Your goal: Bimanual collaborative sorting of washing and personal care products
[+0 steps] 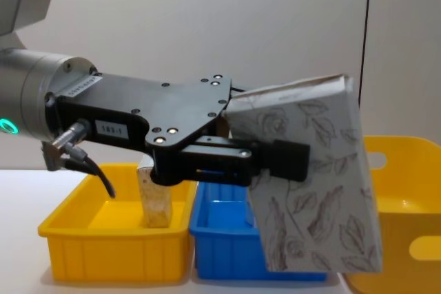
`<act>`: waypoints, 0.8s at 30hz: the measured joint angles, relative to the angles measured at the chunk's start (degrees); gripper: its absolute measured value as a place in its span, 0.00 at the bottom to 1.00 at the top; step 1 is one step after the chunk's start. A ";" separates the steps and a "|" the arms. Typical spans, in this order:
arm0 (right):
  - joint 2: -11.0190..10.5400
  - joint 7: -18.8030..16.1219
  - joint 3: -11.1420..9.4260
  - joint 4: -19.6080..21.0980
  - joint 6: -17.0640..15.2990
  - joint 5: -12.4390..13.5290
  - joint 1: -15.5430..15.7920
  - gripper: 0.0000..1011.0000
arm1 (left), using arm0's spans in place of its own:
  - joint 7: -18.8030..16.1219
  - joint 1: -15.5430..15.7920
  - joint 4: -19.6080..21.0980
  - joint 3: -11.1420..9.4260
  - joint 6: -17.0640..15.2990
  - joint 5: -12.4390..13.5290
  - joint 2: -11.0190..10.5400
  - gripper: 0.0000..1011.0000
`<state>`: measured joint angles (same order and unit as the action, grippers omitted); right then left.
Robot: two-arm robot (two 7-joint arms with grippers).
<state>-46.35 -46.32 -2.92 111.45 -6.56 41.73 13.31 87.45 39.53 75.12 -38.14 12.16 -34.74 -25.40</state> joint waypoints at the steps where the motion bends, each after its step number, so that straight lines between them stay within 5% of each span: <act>1: -0.57 -1.05 -0.03 0.15 0.19 0.29 0.26 0.99 | 0.00 0.00 0.00 0.00 0.00 0.00 0.00 0.37; 9: -1.36 -2.49 1.19 1.10 1.76 -0.46 0.94 0.99 | -0.01 0.00 0.00 0.00 0.00 0.00 0.00 0.37; 24: 0.18 0.34 6.29 2.80 4.53 -5.66 0.89 0.99 | -0.01 0.00 0.00 0.00 0.00 0.00 0.00 0.37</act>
<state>-46.18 -45.97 3.36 114.25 -2.02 36.06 14.19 87.44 39.53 75.12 -38.14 12.16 -34.75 -25.39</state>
